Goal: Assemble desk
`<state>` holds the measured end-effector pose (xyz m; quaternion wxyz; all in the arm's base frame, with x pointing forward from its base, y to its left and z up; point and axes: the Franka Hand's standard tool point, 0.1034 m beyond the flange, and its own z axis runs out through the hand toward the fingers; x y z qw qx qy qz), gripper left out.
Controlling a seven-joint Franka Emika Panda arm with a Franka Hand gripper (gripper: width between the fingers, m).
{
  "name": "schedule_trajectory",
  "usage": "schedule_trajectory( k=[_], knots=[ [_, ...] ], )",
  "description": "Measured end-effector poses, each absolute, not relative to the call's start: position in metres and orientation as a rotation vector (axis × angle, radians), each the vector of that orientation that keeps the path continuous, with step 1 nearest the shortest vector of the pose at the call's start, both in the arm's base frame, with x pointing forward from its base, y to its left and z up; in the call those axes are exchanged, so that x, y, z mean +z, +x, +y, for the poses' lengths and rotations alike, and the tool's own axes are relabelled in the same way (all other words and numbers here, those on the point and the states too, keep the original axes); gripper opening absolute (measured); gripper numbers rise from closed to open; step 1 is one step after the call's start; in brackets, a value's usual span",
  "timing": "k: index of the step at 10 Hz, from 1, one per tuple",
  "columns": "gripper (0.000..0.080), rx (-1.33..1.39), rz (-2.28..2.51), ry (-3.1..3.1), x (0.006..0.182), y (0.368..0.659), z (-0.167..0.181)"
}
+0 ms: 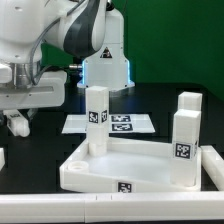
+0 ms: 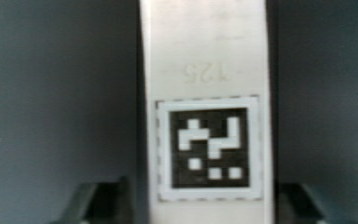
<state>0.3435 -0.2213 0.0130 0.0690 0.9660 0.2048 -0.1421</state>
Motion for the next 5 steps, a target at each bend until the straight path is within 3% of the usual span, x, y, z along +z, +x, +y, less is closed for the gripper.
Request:
schedule_trajectory(
  k=[1,3,4,5],
  knots=[
    [0.0284,-0.429,0.628,2.906,0.013,0.343,-0.221],
    [0.0284,-0.503,0.657,2.958,0.02,0.345,-0.207],
    [0.0284,-0.498,0.747,3.017,0.052,0.38,-0.177],
    [0.0284,-0.411,0.902,3.006,0.07,0.404,-0.172]
  ],
)
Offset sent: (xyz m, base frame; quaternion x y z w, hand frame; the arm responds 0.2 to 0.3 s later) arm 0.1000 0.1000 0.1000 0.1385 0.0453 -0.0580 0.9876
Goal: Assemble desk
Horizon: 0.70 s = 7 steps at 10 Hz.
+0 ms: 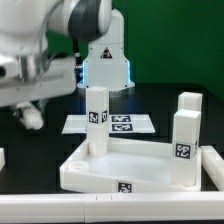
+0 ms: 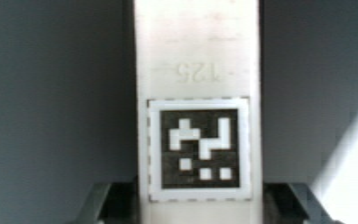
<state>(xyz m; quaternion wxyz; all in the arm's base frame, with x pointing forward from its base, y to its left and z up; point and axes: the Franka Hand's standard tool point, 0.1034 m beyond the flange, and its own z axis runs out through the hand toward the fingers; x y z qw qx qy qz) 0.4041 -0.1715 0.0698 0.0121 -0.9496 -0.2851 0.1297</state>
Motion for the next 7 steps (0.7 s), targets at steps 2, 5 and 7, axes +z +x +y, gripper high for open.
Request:
schedule_trajectory(
  k=[2,5,7],
  knots=[
    [0.0284,0.376,-1.131,-2.856,0.069,0.398,-0.176],
    [0.0285,0.369,-1.396,-2.713,0.069,0.397,-0.176],
    [0.0285,0.326,-1.704,-2.49,0.065,0.399,-0.16]
  ],
)
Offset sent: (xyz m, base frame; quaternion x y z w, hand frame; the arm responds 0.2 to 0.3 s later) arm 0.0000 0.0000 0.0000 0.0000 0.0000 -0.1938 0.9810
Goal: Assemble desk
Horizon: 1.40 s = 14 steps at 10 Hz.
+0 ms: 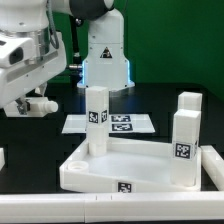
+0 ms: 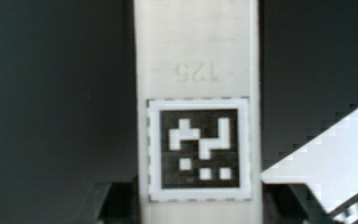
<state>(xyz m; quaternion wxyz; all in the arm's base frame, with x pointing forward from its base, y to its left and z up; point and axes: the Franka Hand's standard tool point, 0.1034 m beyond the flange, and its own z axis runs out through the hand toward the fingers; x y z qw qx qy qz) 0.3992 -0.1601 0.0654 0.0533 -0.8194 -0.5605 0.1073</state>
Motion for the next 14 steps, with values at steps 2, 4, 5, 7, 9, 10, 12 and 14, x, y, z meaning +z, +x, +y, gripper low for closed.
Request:
schedule_trajectory(
  k=[2,4,5,7,9,10,12,14],
  knots=[
    [0.0285,0.306,-1.944,-2.267,0.058,0.404,-0.146],
    [0.0285,0.318,-2.041,-2.175,0.059,0.4,-0.155],
    [0.0285,0.317,-2.081,-2.133,0.059,0.4,-0.156],
    [0.0285,0.279,-2.278,-1.861,0.054,0.389,-0.166],
    [0.0285,0.254,-2.385,-1.654,0.044,0.381,-0.161],
    [0.0285,0.232,-2.441,-1.53,0.04,0.38,-0.158],
    [0.0285,0.227,-2.517,-1.371,0.041,0.378,-0.164],
    [0.0285,0.244,-2.559,-1.278,0.041,0.375,-0.17]
  ],
)
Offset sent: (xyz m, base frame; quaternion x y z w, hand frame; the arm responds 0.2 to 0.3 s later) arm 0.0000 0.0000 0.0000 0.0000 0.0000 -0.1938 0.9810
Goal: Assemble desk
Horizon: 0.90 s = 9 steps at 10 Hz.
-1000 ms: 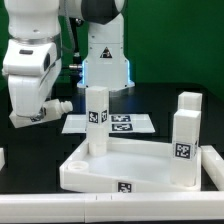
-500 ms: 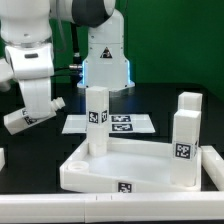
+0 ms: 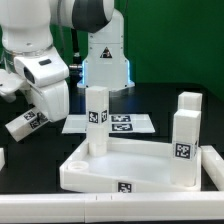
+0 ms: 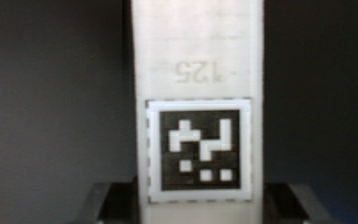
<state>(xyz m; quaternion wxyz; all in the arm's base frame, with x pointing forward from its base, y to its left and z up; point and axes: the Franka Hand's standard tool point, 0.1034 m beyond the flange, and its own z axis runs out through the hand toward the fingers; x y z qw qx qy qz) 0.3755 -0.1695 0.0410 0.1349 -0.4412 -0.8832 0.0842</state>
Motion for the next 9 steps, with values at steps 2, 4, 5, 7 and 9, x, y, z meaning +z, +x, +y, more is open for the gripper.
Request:
schedule_trajectory(
  k=[2,4,5,7,9],
  knots=[
    [0.0285,0.211,-2.601,-1.042,0.038,0.371,-0.162],
    [0.0285,0.175,-2.603,-0.893,0.039,0.378,-0.139],
    [0.0285,0.184,-2.613,-0.81,0.038,0.382,-0.133],
    [0.0285,0.188,-2.632,-0.617,0.033,0.385,-0.138],
    [0.0338,0.195,-2.626,-0.641,0.033,0.383,-0.14]
  ],
)
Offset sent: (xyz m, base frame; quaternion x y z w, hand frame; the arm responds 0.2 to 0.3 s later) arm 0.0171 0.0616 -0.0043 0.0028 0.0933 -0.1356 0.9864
